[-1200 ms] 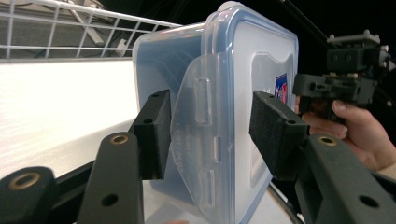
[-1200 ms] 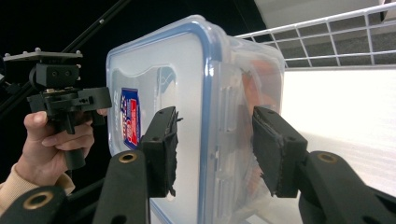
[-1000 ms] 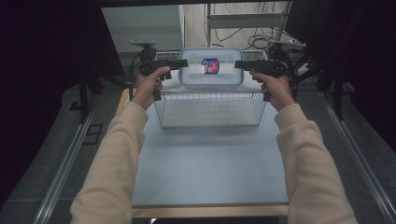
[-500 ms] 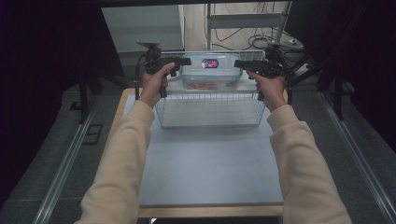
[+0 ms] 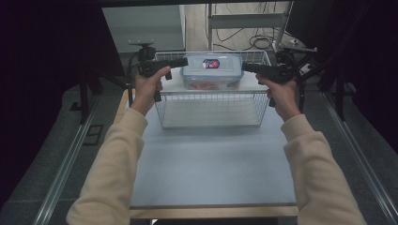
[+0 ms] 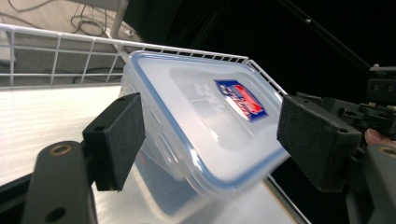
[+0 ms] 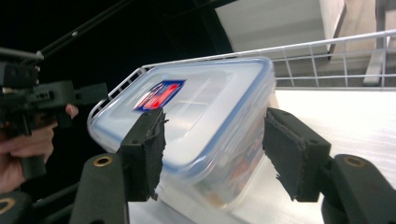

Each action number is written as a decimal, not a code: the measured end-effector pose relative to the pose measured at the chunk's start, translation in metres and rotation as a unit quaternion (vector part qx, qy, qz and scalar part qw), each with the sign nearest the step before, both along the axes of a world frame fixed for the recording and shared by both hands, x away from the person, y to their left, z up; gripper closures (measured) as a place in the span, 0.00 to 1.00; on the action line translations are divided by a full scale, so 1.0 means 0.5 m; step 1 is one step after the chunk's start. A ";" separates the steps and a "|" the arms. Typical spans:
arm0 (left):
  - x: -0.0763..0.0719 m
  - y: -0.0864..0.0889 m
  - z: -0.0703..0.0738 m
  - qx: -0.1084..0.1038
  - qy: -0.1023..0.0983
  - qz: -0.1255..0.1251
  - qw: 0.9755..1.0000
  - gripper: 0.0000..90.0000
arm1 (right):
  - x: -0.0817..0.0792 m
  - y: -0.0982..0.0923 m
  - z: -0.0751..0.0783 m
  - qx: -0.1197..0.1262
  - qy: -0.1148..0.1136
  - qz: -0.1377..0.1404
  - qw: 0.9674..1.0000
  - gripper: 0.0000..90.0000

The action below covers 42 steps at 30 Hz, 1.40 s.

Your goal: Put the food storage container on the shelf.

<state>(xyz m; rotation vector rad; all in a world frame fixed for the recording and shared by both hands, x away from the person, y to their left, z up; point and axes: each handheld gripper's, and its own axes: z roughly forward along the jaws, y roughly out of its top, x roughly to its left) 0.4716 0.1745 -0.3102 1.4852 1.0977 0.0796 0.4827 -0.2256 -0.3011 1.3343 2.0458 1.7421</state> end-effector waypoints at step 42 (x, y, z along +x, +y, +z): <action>-0.362 0.001 -0.263 0.105 -0.022 -0.070 0.992 0.26 | -0.311 -0.080 -0.254 -0.122 -0.041 0.126 0.984 0.27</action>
